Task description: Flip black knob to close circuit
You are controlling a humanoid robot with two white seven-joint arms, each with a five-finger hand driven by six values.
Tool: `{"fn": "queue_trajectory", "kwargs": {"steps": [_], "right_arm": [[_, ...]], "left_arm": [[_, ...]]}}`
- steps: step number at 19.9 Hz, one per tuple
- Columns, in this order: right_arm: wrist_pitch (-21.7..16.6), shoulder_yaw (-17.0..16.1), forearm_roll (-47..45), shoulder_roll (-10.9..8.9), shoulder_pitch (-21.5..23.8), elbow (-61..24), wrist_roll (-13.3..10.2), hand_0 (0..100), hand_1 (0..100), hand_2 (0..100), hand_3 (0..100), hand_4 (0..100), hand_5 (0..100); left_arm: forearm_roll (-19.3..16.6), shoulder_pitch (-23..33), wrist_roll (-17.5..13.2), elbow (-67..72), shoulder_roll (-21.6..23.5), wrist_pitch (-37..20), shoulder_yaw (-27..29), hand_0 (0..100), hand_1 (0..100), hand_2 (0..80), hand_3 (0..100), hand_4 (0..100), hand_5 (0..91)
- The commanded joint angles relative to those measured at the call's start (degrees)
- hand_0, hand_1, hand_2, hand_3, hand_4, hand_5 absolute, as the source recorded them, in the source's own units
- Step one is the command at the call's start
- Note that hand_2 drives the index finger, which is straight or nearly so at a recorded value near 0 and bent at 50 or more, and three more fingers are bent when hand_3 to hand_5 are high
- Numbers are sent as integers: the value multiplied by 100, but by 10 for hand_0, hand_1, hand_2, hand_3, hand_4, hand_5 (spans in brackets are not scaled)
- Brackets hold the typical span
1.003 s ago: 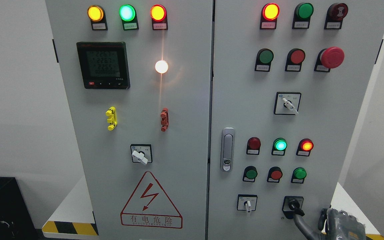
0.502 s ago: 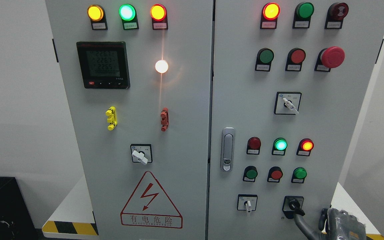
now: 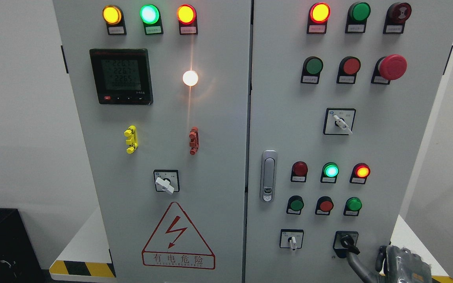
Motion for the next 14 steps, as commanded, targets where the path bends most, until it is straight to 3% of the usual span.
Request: {"fn": "queue_trajectory", "kwargs": {"steps": [1,7,14], "right_arm": [[-21,135,-14,-12,35,-35,-44,0,35,844,1000,953,994],[-38,241,-14,-20,79,-70,-44,0,36,844,1000,953,994],[-65,583,3,-29,141,-79,-44,0,36,843,1000,953,994]], "left_arm": [[0,132,-4,-167,0,0,0,120,556,0,0,0,0],[0,132,-4,-167,0,0,0,120,556,0,0,0,0],[0,132,-4,-167,0,0,0,120,556,0,0,0,0]]}}
